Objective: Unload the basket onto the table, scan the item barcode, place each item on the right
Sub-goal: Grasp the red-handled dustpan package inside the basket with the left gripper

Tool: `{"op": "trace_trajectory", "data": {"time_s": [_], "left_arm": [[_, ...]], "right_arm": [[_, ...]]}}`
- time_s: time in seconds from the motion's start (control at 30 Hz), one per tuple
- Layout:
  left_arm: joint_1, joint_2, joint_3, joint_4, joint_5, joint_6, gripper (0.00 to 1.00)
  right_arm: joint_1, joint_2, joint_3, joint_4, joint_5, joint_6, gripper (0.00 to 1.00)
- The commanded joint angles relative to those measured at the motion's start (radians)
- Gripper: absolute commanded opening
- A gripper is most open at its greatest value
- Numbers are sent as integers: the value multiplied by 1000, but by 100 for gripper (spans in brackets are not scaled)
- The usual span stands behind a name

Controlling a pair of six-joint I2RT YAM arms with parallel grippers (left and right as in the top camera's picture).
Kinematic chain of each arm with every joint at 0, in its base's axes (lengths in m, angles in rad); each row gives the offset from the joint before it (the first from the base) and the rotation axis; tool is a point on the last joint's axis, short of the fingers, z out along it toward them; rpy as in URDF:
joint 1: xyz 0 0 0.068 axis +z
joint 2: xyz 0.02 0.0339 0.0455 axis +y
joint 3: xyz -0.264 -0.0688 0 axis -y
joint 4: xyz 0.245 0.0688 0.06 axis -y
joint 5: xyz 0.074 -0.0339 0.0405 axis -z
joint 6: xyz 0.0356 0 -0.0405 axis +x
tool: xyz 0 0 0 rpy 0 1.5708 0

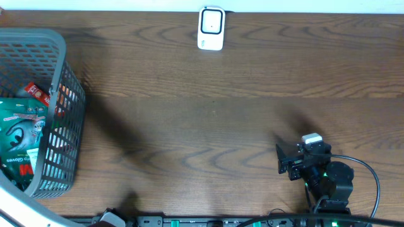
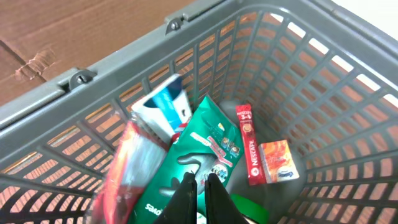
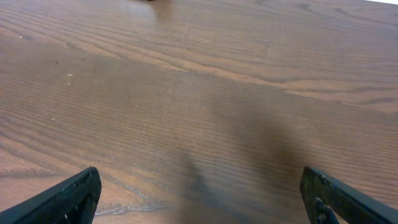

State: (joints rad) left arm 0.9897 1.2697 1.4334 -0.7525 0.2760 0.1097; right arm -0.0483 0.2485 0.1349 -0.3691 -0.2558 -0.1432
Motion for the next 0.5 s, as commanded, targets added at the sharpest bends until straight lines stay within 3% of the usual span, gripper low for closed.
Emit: {"op": "trace_trajectory", "data": {"time_s": [0.0,0.13,0.17,0.2,0.27,0.47], "left_arm": [[-3,12,11,-13,11,-10,7],[-3,42,11,-31,-23,-10,8],[-3,53,11,-32,-37,-10,17],[-3,65,11,-35,-57,-10,33],[-3,92,11,-48,-132,-10,47],[3,153,11,-59,-364,-5,54]], "right_arm": [[-3,-2,6,6,4,-11,99],[-3,-2,6,5,4,-11,99],[-3,-2,6,5,4,-11,99],[-3,-2,6,5,4,-11,99],[-3,-2,6,5,5,-11,99],[-3,-2,6,-5,5,-11,99]]}}
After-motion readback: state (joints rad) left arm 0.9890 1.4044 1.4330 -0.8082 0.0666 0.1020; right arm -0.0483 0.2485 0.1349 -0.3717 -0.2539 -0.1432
